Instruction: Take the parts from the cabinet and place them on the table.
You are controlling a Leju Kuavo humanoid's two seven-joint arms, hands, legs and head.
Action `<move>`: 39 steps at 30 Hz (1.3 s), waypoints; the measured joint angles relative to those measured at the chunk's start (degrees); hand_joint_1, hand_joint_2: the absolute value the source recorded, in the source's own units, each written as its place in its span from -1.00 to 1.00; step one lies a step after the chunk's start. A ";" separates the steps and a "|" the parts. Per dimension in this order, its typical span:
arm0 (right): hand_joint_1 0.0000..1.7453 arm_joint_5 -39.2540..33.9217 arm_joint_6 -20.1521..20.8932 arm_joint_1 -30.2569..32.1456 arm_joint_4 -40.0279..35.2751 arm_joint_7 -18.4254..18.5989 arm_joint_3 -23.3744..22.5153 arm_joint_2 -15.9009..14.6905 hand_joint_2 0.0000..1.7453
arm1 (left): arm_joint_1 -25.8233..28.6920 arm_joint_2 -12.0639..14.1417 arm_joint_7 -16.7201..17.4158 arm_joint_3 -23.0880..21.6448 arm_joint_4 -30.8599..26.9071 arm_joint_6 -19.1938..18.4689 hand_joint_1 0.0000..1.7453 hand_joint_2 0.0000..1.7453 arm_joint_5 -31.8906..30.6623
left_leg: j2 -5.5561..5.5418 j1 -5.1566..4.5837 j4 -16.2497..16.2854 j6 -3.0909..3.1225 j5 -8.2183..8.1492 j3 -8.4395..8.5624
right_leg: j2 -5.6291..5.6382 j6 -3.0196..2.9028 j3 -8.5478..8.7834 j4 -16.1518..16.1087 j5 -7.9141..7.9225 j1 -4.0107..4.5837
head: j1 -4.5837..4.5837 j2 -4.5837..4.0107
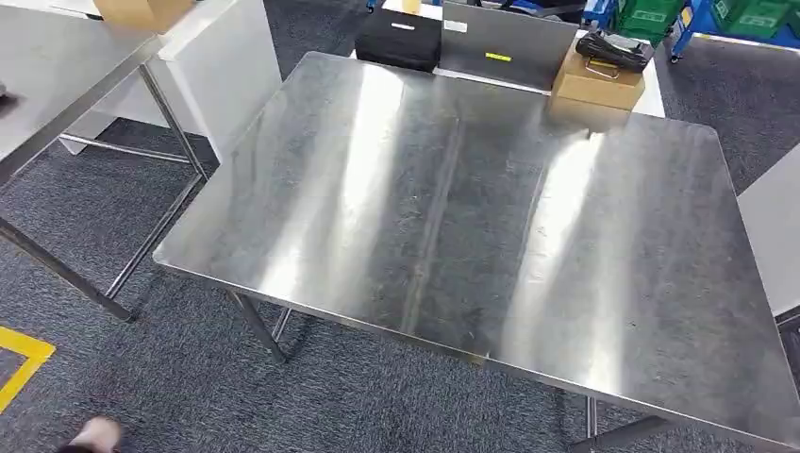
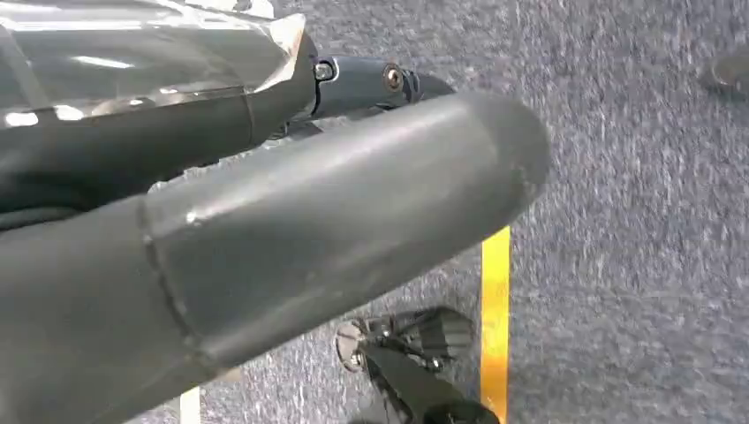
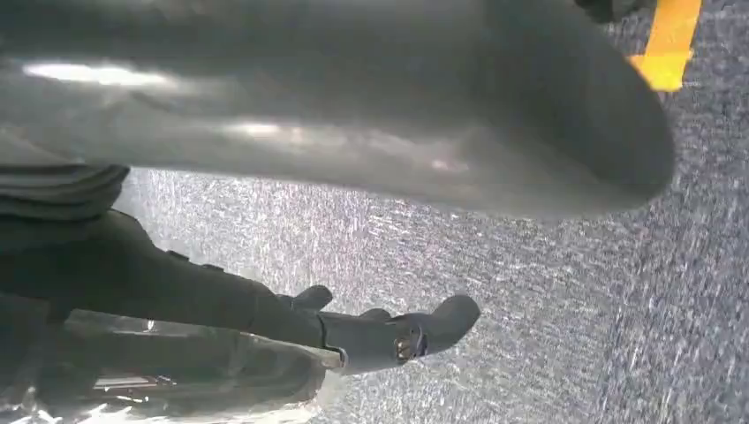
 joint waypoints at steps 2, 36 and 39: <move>-1.00 0.00 -0.42 0.21 0.00 0.00 0.07 -0.04 -1.00 | 0.04 -0.02 -0.02 0.00 0.00 0.00 -1.00 -1.00 -0.15 | -0.09 -0.30 0.02 0.11 0.09 -0.12 | 0.08 0.61 -1.38 2.84 -0.24 0.05 | 0.04 0.00; -1.00 -0.79 -3.39 0.03 0.07 0.94 1.03 -0.35 -1.00 | 0.10 -0.30 -1.01 0.00 0.00 -0.15 -1.00 -1.00 -0.81 | -0.32 -0.66 1.34 -1.14 -1.66 0.52 | 0.09 1.75 6.59 -15.75 8.60 -0.86 | -0.24 0.00; -1.00 -0.85 -3.39 0.05 0.07 0.94 1.03 -0.35 -1.00 | 0.10 -0.30 -1.09 0.00 0.00 -0.09 -1.00 -1.00 -0.85 | -0.29 -0.70 1.37 -0.81 -1.47 0.38 | 0.23 2.29 6.46 -15.94 8.83 -0.77 | -0.20 0.00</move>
